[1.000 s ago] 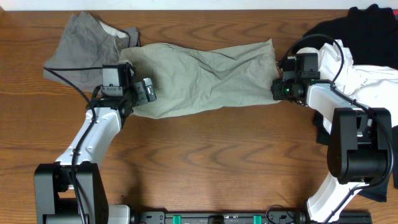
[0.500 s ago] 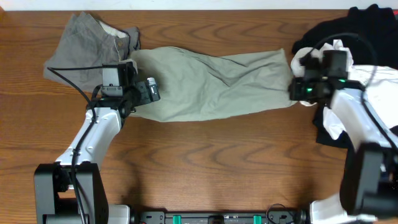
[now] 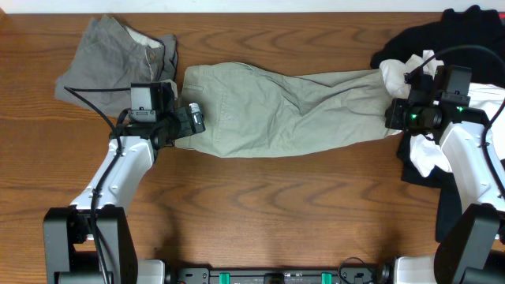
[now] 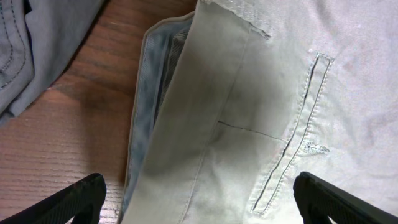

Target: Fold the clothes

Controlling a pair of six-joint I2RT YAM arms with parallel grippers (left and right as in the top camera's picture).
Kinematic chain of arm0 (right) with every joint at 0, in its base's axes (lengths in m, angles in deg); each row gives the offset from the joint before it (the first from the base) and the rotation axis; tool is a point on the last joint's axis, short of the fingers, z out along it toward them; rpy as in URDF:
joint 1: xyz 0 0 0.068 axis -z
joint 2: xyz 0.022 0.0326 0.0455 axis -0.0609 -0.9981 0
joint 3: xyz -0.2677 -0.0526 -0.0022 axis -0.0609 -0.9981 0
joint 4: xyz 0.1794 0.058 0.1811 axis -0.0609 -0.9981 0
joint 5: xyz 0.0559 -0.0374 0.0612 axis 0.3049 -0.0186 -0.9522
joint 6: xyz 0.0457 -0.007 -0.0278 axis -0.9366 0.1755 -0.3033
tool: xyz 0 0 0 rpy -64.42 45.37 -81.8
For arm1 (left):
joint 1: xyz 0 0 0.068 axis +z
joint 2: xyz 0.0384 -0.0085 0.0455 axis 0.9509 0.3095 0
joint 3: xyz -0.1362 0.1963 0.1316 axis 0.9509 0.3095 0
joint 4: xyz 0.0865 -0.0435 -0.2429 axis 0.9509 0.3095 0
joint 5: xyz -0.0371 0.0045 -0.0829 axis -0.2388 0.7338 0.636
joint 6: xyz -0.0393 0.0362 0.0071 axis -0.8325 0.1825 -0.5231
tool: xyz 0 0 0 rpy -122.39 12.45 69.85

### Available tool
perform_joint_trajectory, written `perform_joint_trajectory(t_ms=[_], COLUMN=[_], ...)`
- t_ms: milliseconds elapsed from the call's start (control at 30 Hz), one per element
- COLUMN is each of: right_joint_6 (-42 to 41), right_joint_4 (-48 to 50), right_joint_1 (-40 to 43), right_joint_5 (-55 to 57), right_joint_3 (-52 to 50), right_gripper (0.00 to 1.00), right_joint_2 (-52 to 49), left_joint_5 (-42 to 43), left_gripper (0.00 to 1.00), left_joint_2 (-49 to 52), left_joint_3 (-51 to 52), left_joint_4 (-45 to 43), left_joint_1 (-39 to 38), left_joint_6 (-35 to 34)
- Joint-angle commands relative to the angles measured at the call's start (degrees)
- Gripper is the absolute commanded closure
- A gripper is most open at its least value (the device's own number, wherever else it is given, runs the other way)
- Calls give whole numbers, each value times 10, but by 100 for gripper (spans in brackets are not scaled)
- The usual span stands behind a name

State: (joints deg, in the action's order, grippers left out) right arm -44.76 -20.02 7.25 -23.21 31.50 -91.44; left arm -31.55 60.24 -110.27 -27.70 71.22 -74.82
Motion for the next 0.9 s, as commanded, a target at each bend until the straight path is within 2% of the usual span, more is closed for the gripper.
perform_joint_trajectory(t_ms=[0,33,67,100,133,167,200,233,300,367,400,433,467,533,667,733,867], right_joint_6=[-10,-10,-9,-9,-9,-9,-9,-7,5,18,19,19,18,18,17,1,-7], right_joint_4=[-11,-14,-18,-21,-23,-24,-23,-23,-19,-9,-3,3,10,26,51,66,110], right_joint_1=[5,4,3,2,0,-3,-6,-9,-18,-30,-39,-48,-57,-76,-99,-105,-108], right_joint_5=[9,5,3,3,3,3,2,-2,-14,-34,-34,-28,-18,1,9,35,55], right_joint_3=[36,43,49,54,58,62,65,68,74,74,74,74,73,73,73,73,73], right_gripper=[99,99,85,64,37,23,14,12,16,41,60,72,82,93,94,99,99], right_joint_2=[11,11,11,11,11,11,11,11,11,10,7,3,-3,-23,-75,-104,-159], left_joint_5=[5,5,5,5,5,5,5,5,5,5,5,5,5,5,0,0,-2], left_gripper=[2,2,2,2,2,2,2,2,2,2,2,2,2,2,2,2,2], left_joint_2=[-9,-9,-9,-9,-9,-9,-9,-9,-9,-9,-9,-9,-9,-9,-9,-9,-9], left_joint_3=[-8,-8,-8,-8,-7,-8,-8,-8,-8,-8,-8,-8,-7,-7,-7,-7,-7], left_joint_4=[4,4,4,4,4,4,4,4,4,4,3,3,3,4,4,4,4], left_joint_1=[3,3,3,3,3,3,3,3,3,3,3,3,3,3,3,3,3], left_joint_6=[7,7,7,7,7,7,7,7,7,7,7,7,7,7,8,8,8])
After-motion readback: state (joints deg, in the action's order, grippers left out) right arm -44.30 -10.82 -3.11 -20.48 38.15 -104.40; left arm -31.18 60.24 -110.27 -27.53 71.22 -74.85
